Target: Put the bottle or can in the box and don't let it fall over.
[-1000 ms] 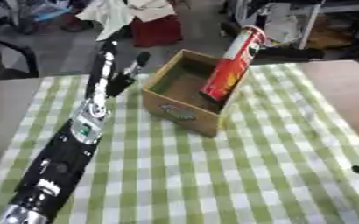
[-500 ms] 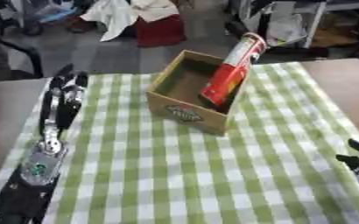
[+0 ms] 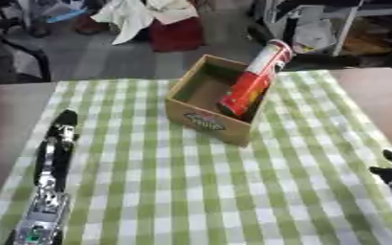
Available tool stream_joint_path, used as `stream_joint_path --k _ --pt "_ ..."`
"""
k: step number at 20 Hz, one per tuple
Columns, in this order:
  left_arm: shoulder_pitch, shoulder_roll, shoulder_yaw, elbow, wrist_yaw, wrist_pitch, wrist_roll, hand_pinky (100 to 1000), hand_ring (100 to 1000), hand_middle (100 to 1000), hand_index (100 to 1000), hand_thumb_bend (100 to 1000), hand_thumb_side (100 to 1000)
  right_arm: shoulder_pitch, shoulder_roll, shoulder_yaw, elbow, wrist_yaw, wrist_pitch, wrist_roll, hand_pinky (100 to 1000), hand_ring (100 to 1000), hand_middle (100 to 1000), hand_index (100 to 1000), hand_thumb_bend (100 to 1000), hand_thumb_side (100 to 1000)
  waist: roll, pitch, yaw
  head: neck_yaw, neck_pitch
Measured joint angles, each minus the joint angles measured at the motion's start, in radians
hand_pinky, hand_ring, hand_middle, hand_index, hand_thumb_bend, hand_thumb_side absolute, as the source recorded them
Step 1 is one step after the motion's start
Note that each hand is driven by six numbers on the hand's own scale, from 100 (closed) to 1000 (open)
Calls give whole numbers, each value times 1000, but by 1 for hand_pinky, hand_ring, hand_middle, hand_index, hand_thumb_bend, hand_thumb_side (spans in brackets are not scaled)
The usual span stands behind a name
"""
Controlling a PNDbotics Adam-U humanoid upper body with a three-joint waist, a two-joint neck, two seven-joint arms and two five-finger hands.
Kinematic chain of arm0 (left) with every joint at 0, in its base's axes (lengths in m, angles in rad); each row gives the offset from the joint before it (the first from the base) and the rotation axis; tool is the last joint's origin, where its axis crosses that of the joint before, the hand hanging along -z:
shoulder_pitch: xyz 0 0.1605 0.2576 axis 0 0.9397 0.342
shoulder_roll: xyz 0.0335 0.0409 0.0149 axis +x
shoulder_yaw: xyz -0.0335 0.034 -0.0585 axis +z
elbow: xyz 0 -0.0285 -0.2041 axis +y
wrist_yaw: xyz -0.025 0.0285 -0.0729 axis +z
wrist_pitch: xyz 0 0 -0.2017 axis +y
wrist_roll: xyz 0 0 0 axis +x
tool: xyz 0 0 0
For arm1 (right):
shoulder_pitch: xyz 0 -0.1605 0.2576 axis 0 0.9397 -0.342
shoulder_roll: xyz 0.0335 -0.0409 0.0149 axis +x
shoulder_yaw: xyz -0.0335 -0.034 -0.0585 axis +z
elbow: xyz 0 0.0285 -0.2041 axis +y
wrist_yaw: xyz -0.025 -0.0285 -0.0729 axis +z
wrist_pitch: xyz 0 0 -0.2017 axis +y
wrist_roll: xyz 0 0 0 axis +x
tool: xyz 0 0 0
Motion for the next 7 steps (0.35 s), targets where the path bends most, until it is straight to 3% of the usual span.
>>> stream_joint_path --k 7 --pt "159 0 -19 -146 46 7 -22 864 911 909 946 397 942 12 0 0 0 0 0 2 983 855 1000 931 100 600 -1 -13 -2 25 51"
